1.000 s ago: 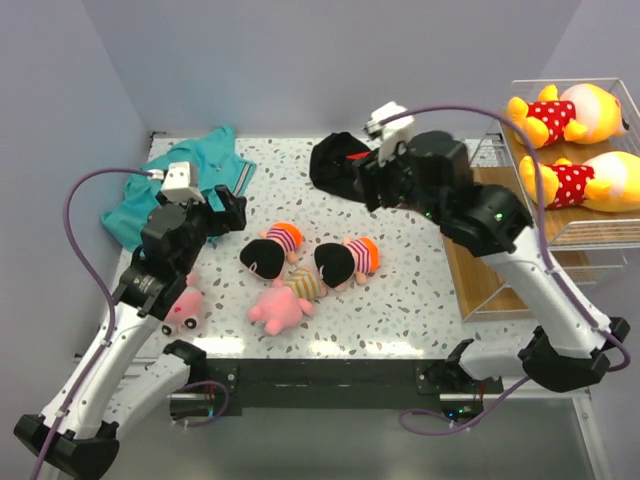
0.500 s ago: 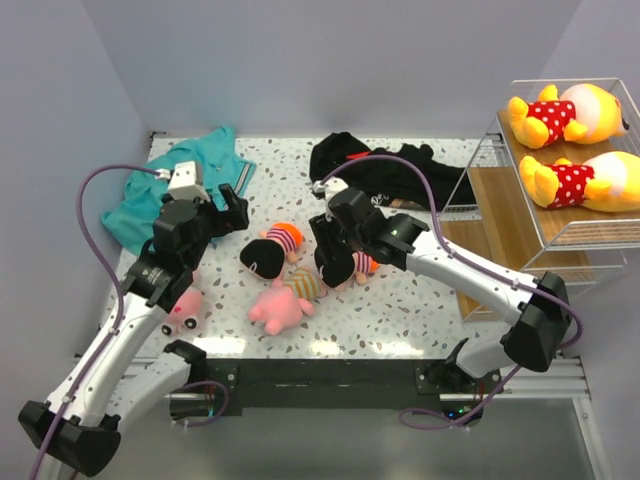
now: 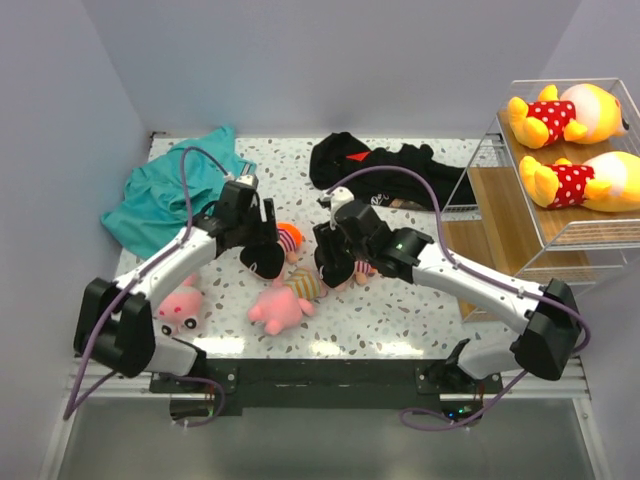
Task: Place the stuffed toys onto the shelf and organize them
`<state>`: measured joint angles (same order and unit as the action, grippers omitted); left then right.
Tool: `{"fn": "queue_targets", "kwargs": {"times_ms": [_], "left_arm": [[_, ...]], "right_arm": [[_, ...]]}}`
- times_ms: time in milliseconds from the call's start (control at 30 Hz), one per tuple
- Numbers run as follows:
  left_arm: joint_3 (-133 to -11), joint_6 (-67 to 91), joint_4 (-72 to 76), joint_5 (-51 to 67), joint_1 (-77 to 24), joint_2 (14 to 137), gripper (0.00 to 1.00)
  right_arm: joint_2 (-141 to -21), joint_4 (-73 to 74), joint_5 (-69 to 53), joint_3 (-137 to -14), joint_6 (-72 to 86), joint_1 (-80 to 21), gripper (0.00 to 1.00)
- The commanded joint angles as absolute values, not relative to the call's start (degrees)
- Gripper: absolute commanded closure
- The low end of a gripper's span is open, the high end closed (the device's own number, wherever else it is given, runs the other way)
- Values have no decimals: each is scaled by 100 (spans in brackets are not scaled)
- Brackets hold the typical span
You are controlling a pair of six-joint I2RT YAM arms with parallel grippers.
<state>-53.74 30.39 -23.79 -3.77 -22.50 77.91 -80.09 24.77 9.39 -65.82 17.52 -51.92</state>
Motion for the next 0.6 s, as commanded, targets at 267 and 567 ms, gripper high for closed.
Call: {"fn": "queue_targets", "kwargs": {"times_ms": [267, 567], "left_arm": [[-6083, 2883, -2681, -1010, -2689, 8621, 27], [-5792, 2760, -2294, -623, -2821, 9018, 51]], "right_arm": [[-7014, 1960, 967, -5862, 1556, -5203, 44], [-6847, 1802, 581, -5670, 1695, -5203, 44]]}}
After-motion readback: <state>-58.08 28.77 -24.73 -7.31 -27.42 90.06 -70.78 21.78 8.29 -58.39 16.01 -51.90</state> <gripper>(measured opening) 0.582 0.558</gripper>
